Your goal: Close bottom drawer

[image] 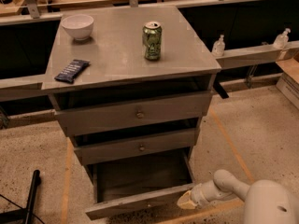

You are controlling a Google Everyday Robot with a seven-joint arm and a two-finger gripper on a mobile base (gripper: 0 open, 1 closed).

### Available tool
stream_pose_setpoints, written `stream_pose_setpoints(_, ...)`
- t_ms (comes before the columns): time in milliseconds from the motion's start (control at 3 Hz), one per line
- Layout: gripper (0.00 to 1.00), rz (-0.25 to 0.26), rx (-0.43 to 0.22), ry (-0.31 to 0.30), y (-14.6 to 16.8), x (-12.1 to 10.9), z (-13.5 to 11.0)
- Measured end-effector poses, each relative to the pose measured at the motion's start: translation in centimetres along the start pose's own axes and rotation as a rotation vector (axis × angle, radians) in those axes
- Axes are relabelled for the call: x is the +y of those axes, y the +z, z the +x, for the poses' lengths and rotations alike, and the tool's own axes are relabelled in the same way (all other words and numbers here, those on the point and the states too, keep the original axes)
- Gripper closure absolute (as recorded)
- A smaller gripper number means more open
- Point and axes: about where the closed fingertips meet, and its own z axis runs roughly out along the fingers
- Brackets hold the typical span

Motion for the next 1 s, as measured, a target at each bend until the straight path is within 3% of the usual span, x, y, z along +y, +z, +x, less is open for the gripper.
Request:
stream_pose_setpoints(333, 1.0, 0.025, -0.036, -0.027, 1.0, -0.2, 0.3)
stream_pose_setpoints(1000, 1.0, 0.072, -0.11, -0.063, 2.2, -1.8, -1.2)
